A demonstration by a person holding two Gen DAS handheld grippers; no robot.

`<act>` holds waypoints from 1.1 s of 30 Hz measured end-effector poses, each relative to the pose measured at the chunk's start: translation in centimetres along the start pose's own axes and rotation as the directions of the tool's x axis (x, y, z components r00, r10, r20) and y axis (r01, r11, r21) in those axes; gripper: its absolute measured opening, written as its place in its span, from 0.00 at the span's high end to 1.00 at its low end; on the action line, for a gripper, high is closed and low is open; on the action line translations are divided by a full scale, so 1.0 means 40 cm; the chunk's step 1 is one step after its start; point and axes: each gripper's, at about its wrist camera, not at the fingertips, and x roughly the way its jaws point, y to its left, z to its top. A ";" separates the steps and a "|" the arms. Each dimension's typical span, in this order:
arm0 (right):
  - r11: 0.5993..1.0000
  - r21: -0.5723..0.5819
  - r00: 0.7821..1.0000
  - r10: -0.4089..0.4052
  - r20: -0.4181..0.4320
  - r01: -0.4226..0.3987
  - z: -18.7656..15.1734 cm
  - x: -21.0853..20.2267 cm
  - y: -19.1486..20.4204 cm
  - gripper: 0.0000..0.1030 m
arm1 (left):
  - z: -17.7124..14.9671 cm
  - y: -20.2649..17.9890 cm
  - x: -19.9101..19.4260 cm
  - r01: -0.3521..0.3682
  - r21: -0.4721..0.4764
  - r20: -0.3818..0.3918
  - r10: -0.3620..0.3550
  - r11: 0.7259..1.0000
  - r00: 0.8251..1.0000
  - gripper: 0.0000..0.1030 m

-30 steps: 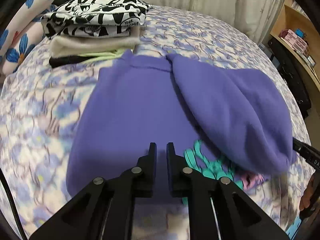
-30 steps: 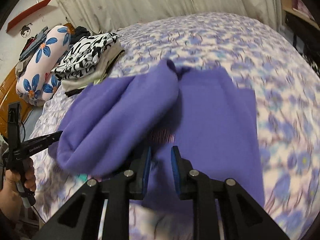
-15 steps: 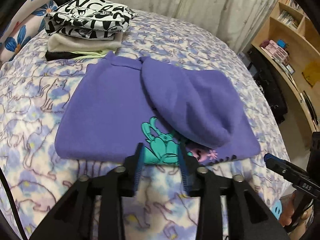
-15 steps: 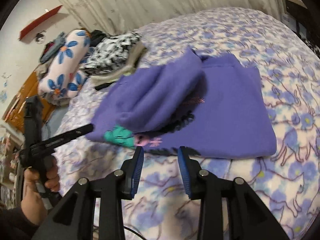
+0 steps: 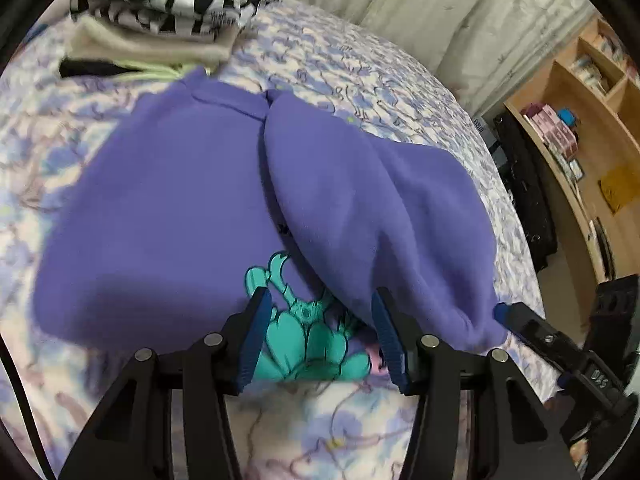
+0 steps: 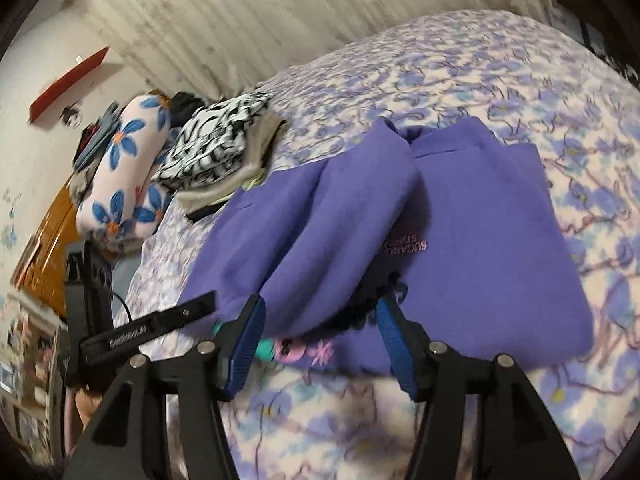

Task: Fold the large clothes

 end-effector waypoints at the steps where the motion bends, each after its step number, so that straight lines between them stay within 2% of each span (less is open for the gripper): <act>1: 1.000 0.006 1.000 0.000 0.004 0.000 0.005 0.017 -0.007 0.44 | 0.006 0.009 0.018 0.029 -0.015 -0.011 -0.029 0.999 1.000 0.51; 3: 1.000 0.016 1.000 0.020 0.001 -0.020 0.012 0.047 -0.017 0.44 | 0.012 0.026 0.047 0.088 -0.045 -0.026 -0.089 0.995 0.996 0.51; 5: 0.999 0.030 0.999 0.040 0.004 -0.040 0.015 0.069 -0.022 0.44 | 0.018 0.048 0.089 0.165 -0.084 -0.042 -0.169 0.983 0.985 0.51; 7: 0.997 0.037 0.998 0.066 0.001 -0.066 0.017 0.089 -0.026 0.53 | 0.021 0.058 0.109 0.223 -0.098 -0.030 -0.226 0.970 0.974 0.51; 9: 0.997 0.034 0.997 0.073 -0.004 -0.073 0.018 0.105 -0.026 0.74 | 0.029 0.056 0.124 0.266 -0.099 -0.005 -0.268 0.959 0.964 0.51; 10: 0.997 0.030 0.997 0.073 -0.003 -0.073 0.020 0.109 -0.025 0.81 | 0.031 0.053 0.127 0.277 -0.100 0.003 -0.279 0.956 0.960 0.51; 11: 0.997 0.030 0.997 0.075 -0.004 -0.075 0.021 0.110 -0.026 0.88 | 0.035 0.049 0.130 0.295 -0.103 0.017 -0.295 0.950 0.955 0.59; 12: 0.996 0.034 0.997 0.081 -0.002 -0.081 0.023 0.110 -0.026 0.88 | 0.039 0.041 0.135 0.315 -0.108 0.022 -0.314 0.943 0.949 0.72; 13: 0.996 0.037 0.996 0.086 0.000 -0.086 0.023 0.109 -0.026 0.89 | 0.043 0.034 0.135 0.308 -0.105 0.031 -0.306 0.946 0.951 0.76; 15: 0.995 0.037 0.996 0.089 0.009 -0.089 0.025 0.104 -0.022 0.90 | 0.046 0.014 0.118 0.250 -0.074 0.066 -0.245 0.965 0.967 0.88; 16: 0.995 0.043 0.996 0.092 0.016 -0.093 0.025 0.099 -0.020 0.90 | 0.050 0.010 0.108 0.226 -0.065 0.084 -0.220 0.972 0.972 0.89; 17: 0.994 0.051 0.995 0.097 0.023 -0.098 0.025 0.094 -0.019 0.90 | 0.048 -0.007 0.084 0.167 -0.038 0.118 -0.161 0.985 0.980 0.91; 19: 0.991 0.068 0.993 0.111 0.049 -0.114 0.021 0.077 -0.015 0.90 | 0.042 -0.032 0.031 0.088 0.009 0.173 -0.088 0.996 0.981 0.92; 22: 0.986 0.084 0.987 0.141 0.073 -0.147 0.004 0.062 -0.014 0.90 | 0.024 -0.063 -0.029 -0.004 0.068 0.232 -0.012 0.998 0.973 0.92; 24: 0.988 0.089 0.991 0.125 0.058 -0.130 -0.021 0.076 -0.018 0.91 | 0.000 -0.060 -0.033 -0.061 0.096 0.223 0.038 0.994 0.974 0.92; 27: 0.991 0.127 0.998 0.053 -0.030 -0.049 -0.072 0.138 -0.053 0.90 | -0.043 -0.037 0.037 -0.160 0.115 0.141 0.144 0.980 0.980 0.92; 29: 0.981 0.185 0.996 0.073 -0.045 -0.063 -0.103 0.161 -0.087 0.90 | -0.073 -0.012 0.061 -0.177 0.121 0.115 0.163 0.977 0.980 0.91; 32: 0.983 0.176 0.997 0.067 -0.033 -0.061 -0.106 0.151 -0.081 0.90 | -0.085 -0.016 0.055 -0.192 0.146 0.147 0.171 0.970 0.974 0.88; 33: 0.984 0.168 0.997 0.062 -0.036 -0.055 -0.103 0.147 -0.074 0.86 | -0.082 -0.021 0.053 -0.193 0.146 0.147 0.171 0.970 0.974 0.85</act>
